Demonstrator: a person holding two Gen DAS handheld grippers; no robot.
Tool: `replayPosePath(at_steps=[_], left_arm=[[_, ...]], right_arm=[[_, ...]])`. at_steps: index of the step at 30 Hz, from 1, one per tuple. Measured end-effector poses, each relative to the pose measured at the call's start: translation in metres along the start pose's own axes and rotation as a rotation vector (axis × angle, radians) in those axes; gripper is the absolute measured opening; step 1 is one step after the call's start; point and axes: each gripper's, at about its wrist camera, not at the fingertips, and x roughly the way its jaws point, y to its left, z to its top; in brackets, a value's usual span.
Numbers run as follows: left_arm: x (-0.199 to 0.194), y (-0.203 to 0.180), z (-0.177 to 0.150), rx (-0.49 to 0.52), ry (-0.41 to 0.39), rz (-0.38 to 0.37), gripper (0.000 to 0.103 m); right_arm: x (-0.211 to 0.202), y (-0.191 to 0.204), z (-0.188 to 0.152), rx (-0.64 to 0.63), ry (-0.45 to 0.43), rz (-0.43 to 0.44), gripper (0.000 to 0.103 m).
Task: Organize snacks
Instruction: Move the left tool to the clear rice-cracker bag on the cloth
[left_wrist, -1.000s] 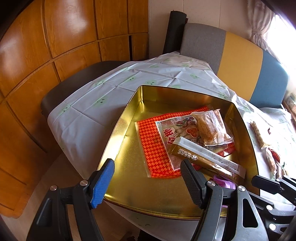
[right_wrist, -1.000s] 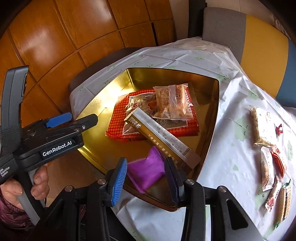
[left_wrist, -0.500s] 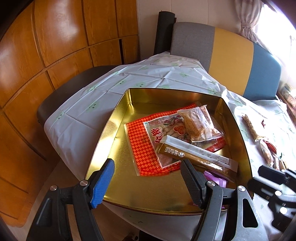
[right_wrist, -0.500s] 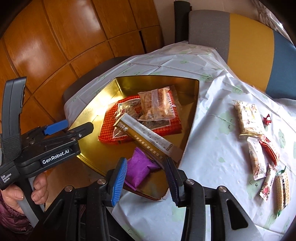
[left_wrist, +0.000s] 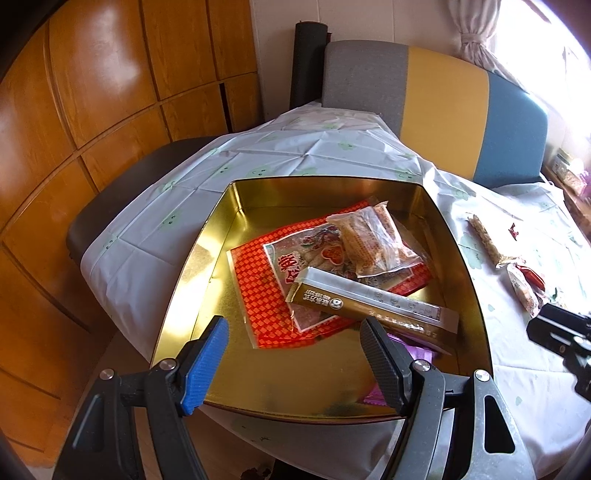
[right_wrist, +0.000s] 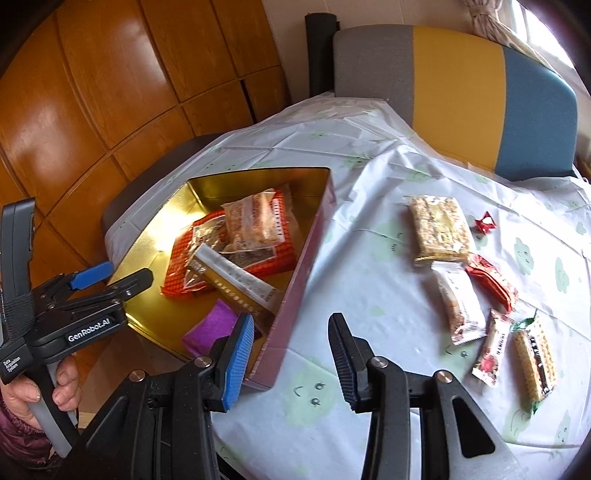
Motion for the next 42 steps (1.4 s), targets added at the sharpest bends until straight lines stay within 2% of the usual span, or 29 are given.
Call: replayPosePath(at_steps=[22, 33, 36, 39, 42], left_arm=[[-0.005, -0.041, 0.01, 0.097, -0.012, -0.025, 0.074], [-0.007, -0.084, 0.023, 0.182, -0.018, -0.085, 0.074], [-0.009, -0.103, 0.028, 0.213, -0.019, -0.111, 0.074], [-0.007, -0.125, 0.036, 0.236, -0.004, -0.148, 0.074], [-0.002, -0.15, 0.045, 0.265, 0.016, -0.19, 0.074]], right_arm=[[-0.05, -0.109, -0.006, 0.056, -0.031, -0.28, 0.042], [-0.061, -0.172, -0.013, 0.081, 0.0, -0.428, 0.043], [-0.063, -0.194, -0.017, 0.122, -0.003, -0.455, 0.043], [-0.062, -0.217, -0.023, 0.226, 0.008, -0.428, 0.043], [-0.067, -0.228, -0.023, 0.279, -0.002, -0.443, 0.043]])
